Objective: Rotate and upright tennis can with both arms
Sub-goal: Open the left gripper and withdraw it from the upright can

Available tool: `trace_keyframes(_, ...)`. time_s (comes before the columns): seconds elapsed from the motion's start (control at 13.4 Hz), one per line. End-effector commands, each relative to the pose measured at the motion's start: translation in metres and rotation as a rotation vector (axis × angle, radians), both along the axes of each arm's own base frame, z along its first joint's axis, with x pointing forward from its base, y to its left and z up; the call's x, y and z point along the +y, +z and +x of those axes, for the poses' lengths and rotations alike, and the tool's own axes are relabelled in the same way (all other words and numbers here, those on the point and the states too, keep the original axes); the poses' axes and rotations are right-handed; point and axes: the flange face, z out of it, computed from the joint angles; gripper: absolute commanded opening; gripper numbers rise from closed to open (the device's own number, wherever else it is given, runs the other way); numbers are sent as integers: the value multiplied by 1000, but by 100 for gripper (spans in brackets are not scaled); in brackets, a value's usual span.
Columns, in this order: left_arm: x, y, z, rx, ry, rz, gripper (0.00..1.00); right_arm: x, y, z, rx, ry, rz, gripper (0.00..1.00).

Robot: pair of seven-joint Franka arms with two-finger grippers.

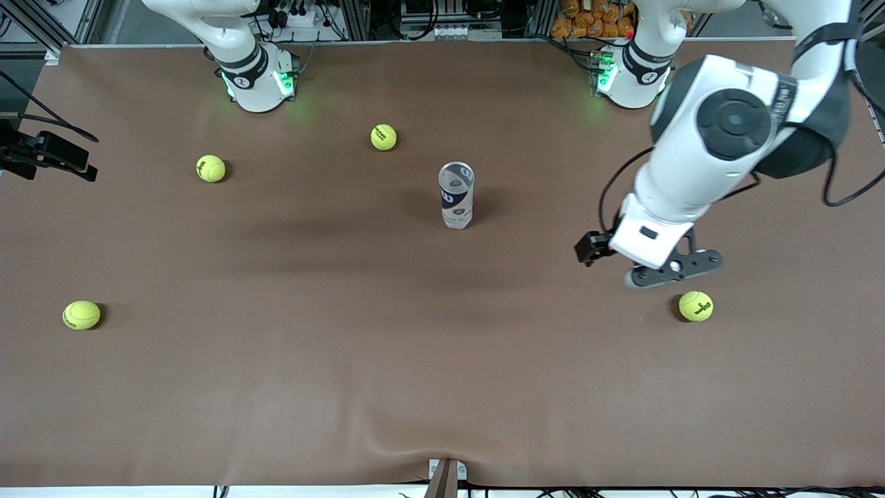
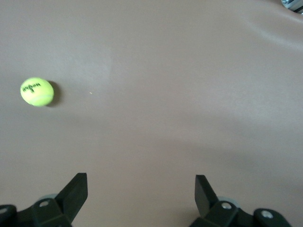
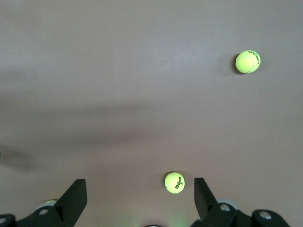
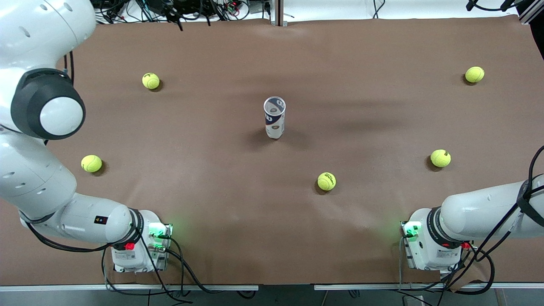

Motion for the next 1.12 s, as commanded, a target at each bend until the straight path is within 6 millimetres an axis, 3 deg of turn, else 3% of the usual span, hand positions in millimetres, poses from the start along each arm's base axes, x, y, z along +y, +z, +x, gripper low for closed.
trace_keyframes(0.0, 45, 14, 3, 24, -72, 9, 100, 2, 5, -1, -12, -13, -6, 100)
trace_keyframes(0.22, 79, 25, 7, 20, -138, 18, 100, 3, 5, -1, -10, -12, -6, 100)
trace_keyframes(0.45, 121, 69, -4, -28, -140, 4, 100, 2, 8, -1, -18, -12, -8, 100)
trace_keyframes(0.6, 154, 86, -18, 13, -179, -6, 100, 2, 5, 1, -13, -13, -7, 100)
trace_keyframes(0.82, 184, 107, -49, 39, -201, -14, 100, 1, 6, 1, -15, -13, -8, 100)
trace_keyframes(0.97, 189, 114, -89, 50, -204, -10, 100, 0, 7, 1, -16, -15, -10, 100)
trace_keyframes(1.04, 189, 118, -98, 47, -206, -9, 100, 0, 8, 1, -16, -13, -17, 100)
